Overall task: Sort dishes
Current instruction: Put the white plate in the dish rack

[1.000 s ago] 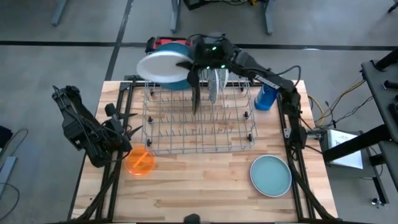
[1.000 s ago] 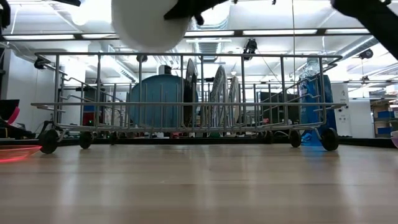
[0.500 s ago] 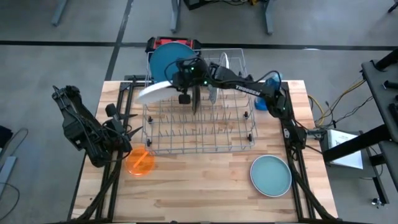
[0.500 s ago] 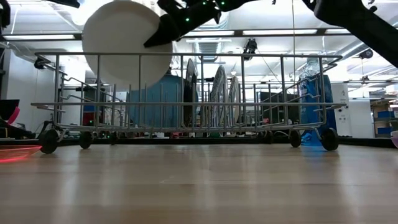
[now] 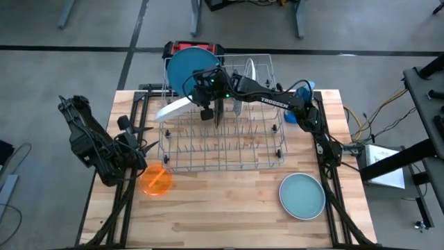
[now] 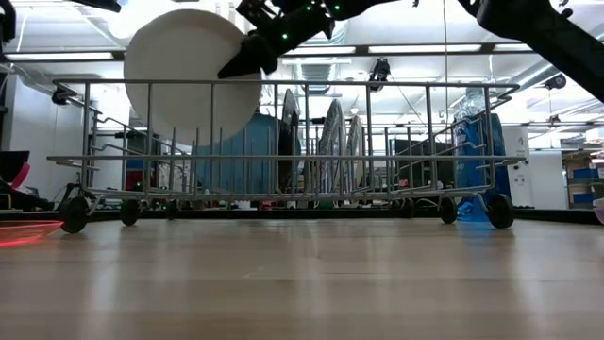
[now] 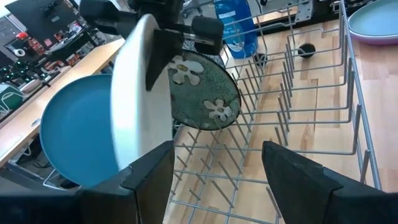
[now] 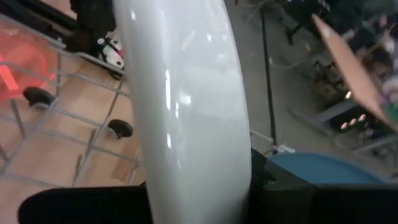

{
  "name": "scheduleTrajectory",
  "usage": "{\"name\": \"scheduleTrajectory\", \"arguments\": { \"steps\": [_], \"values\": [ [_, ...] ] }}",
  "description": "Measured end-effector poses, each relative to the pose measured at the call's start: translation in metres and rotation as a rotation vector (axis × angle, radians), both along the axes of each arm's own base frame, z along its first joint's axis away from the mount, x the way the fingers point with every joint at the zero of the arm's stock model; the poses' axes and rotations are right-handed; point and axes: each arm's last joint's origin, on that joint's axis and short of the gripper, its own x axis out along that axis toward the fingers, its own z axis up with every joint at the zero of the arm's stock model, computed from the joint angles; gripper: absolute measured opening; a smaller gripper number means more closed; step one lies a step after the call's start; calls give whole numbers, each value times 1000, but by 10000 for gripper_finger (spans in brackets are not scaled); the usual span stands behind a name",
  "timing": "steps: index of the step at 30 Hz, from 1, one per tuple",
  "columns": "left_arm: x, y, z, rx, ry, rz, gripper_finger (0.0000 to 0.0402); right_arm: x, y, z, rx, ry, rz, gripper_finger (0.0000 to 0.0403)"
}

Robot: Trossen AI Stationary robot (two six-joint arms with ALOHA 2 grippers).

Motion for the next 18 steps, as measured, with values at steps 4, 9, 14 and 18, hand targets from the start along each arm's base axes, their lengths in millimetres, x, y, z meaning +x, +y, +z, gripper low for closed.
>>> {"name": "scheduleTrajectory", "arguments": {
  "steps": [4, 9, 14, 18],
  "values": [
    [0, 0, 0, 4, 2, -1, 232, -1, 1, -3, -32, 26, 82, 50],
    [0, 0, 0, 4, 3, -1, 232, -2, 7, -5, -23, 23, 241, 50],
    [0, 0, 0, 5, 3, -1, 232, -2, 8, -5, -38, 9, 307, 50],
    [0, 0, 0, 6, 4, -1, 232, -2, 7, -8, -59, 18, 319, 49]
  ]
}}
